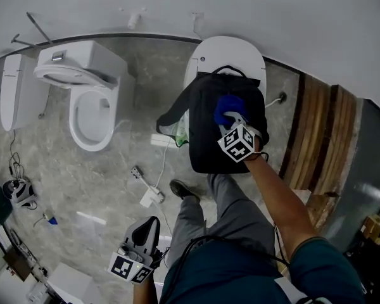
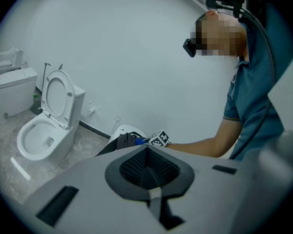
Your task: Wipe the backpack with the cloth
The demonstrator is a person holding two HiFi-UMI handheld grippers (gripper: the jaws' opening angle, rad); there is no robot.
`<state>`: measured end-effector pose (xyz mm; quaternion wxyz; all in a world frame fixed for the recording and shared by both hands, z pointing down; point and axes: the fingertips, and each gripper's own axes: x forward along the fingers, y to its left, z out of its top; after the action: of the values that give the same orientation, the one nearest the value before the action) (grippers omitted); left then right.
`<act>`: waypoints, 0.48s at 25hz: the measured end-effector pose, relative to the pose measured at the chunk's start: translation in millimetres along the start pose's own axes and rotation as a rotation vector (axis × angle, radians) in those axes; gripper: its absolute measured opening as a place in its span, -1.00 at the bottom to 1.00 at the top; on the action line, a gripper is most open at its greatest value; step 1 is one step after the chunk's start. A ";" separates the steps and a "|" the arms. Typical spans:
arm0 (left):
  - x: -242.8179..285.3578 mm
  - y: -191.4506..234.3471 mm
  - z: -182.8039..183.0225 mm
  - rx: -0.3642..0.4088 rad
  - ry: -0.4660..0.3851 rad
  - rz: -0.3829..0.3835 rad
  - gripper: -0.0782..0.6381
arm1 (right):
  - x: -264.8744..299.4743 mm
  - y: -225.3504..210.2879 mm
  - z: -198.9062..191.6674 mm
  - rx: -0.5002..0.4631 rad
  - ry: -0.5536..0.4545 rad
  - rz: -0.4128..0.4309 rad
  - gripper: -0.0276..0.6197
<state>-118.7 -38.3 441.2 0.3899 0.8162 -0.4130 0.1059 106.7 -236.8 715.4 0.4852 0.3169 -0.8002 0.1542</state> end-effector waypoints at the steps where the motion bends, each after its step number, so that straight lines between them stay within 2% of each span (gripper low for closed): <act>1: -5.4 2.4 -2.0 -0.002 -0.002 0.003 -0.77 | -5.3 15.8 4.1 0.021 -0.037 0.058 -0.84; 3: -15.4 7.3 -6.3 -0.008 -0.009 0.008 -0.77 | -11.3 62.2 6.9 0.024 -0.077 0.212 -0.84; 5: -23.9 10.2 -10.6 -0.011 -0.012 0.010 -0.77 | -10.2 118.3 -2.6 -0.042 -0.063 0.336 -0.84; 7: -30.0 12.3 -12.8 -0.010 -0.015 0.008 -0.77 | -7.8 162.0 -17.4 -0.171 -0.021 0.369 -0.84; 8: -32.5 13.8 -13.3 -0.010 -0.017 0.007 -0.77 | -7.7 178.0 -25.1 -0.191 0.003 0.386 -0.84; 10: -37.5 17.4 -14.7 -0.012 -0.022 0.006 -0.77 | -9.9 201.9 -43.0 -0.111 0.045 0.437 -0.84; 12: -42.3 19.8 -16.8 -0.014 -0.023 0.006 -0.77 | -14.3 211.6 -68.6 0.000 0.068 0.445 -0.84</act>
<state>-158.1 -8.1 442.5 0.3905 0.8134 -0.4206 0.0950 19.0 -34.6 748.8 0.4660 0.1270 -0.8336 0.2679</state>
